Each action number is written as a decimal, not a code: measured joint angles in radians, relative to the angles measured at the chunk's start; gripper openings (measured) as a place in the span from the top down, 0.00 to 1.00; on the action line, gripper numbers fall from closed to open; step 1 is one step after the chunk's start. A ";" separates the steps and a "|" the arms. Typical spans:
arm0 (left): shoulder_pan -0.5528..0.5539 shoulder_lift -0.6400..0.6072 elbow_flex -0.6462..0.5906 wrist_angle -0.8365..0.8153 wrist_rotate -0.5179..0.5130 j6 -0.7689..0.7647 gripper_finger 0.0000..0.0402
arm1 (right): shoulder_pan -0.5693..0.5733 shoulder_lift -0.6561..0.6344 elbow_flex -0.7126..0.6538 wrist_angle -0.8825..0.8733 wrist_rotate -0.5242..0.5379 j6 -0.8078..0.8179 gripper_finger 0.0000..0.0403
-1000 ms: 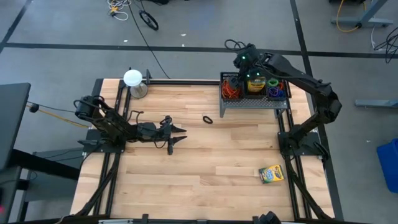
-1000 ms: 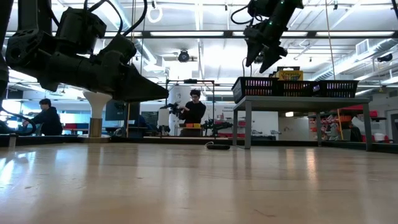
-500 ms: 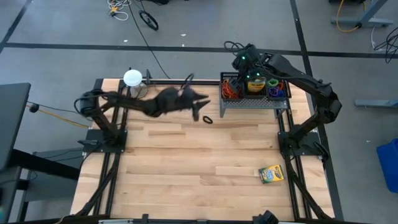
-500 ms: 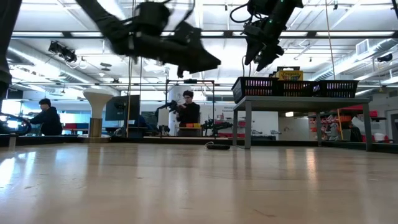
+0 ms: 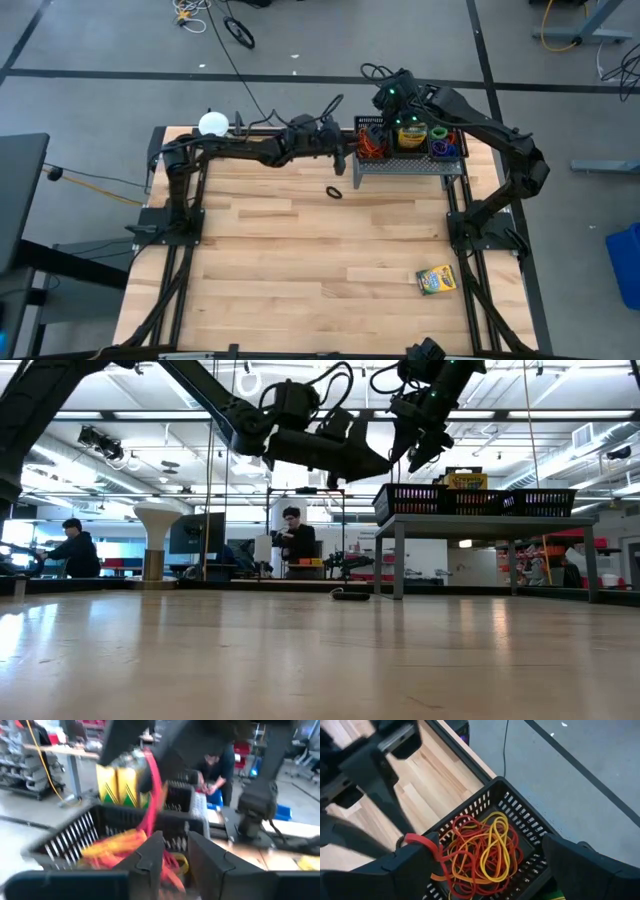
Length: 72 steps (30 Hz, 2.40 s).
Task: Pick & Place Office Desk Supplies
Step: Put the red rubber band into the left black bin on the shelf, then put the black spring keychain into the right black bin on the shelf
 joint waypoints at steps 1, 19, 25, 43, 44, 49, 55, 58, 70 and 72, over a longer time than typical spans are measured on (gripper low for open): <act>0.006 0.008 0.017 0.008 -0.001 -0.003 0.77 | 0.000 0.000 0.000 0.001 0.000 0.000 0.10; 0.072 0.049 0.091 0.018 -0.054 -0.054 0.97 | 0.040 0.000 0.000 0.001 -0.030 0.018 0.10; 0.092 0.049 0.091 -0.029 -0.012 -0.090 0.96 | 0.046 -0.005 0.000 -0.022 -0.026 -0.005 0.10; 0.101 0.049 0.421 -0.784 0.074 0.058 0.47 | 0.047 -0.012 0.000 -0.061 0.058 -0.052 0.10; 0.101 0.049 0.446 -0.841 0.059 0.075 0.46 | 0.047 -0.012 0.000 -0.070 0.069 -0.059 0.10; 0.096 0.036 0.491 -1.007 -0.066 0.120 0.51 | 0.046 -0.012 0.000 -0.082 0.100 -0.068 0.14; 0.067 0.035 0.492 -1.063 -0.162 0.237 0.65 | 0.050 -0.012 0.000 -0.072 0.113 -0.082 0.27; 0.060 0.012 0.492 -1.155 -0.191 0.285 0.72 | 0.051 -0.015 0.000 -0.086 0.113 -0.101 0.37; 0.063 -0.256 -0.047 -0.772 -0.084 0.272 0.95 | 0.163 -0.147 -0.156 0.036 0.146 -0.137 0.81; 0.063 -0.304 -0.180 -0.645 -0.053 0.261 0.96 | 0.191 -0.189 -0.221 0.076 0.150 -0.131 0.86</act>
